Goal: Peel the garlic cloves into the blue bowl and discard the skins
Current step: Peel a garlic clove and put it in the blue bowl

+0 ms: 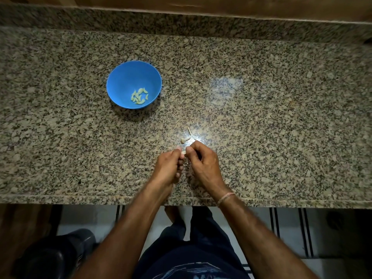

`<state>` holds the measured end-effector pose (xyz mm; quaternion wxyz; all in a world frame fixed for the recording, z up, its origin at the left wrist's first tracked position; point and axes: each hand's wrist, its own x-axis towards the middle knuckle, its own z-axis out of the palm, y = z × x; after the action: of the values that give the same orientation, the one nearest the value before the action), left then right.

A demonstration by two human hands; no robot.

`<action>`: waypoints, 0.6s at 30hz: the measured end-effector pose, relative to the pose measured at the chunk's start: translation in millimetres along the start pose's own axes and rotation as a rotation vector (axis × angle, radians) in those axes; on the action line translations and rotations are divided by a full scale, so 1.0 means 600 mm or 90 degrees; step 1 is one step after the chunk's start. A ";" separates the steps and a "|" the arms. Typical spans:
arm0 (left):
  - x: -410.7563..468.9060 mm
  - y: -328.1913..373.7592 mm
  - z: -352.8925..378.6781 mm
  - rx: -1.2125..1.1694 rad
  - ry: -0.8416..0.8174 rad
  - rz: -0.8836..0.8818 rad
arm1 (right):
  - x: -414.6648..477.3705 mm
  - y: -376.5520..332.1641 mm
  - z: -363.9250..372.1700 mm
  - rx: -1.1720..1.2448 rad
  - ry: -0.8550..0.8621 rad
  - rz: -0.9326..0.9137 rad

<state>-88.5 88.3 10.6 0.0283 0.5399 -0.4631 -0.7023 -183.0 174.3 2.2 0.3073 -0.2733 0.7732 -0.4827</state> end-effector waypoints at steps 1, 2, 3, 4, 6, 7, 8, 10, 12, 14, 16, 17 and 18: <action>-0.001 -0.001 0.001 0.095 0.047 0.075 | -0.001 0.002 -0.001 0.041 -0.004 0.034; -0.004 -0.003 0.002 0.192 0.101 0.157 | -0.003 0.001 -0.001 0.085 -0.002 0.078; -0.006 -0.004 0.003 0.254 0.137 0.226 | -0.006 0.001 -0.001 0.129 0.000 0.121; -0.008 -0.005 0.005 0.282 0.150 0.274 | -0.007 0.001 0.000 0.162 0.001 0.154; -0.009 -0.010 0.005 0.346 0.166 0.342 | -0.007 -0.002 0.000 0.183 0.011 0.185; -0.006 -0.016 0.004 0.394 0.183 0.374 | -0.006 -0.006 0.001 0.190 0.020 0.200; -0.005 -0.022 0.004 0.436 0.203 0.402 | -0.005 -0.008 0.002 0.201 0.031 0.222; -0.003 -0.031 0.002 0.467 0.233 0.445 | -0.003 -0.013 0.004 0.232 0.044 0.268; -0.006 -0.030 0.002 0.459 0.239 0.457 | -0.003 -0.013 0.006 0.247 0.045 0.302; -0.008 -0.025 0.003 0.459 0.233 0.467 | -0.006 -0.012 0.009 0.252 0.046 0.332; -0.006 -0.021 0.004 0.431 0.207 0.473 | -0.008 -0.010 0.012 0.272 0.052 0.361; -0.005 -0.021 0.003 0.405 0.189 0.467 | -0.008 -0.009 0.012 0.282 0.055 0.372; -0.003 -0.020 0.001 0.377 0.169 0.455 | -0.007 -0.007 0.012 0.289 0.056 0.380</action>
<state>-82.5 96.5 3.7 0.1716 0.4166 -0.7920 -0.4120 -174.4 171.7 4.6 0.4533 0.0599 0.7050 -0.5422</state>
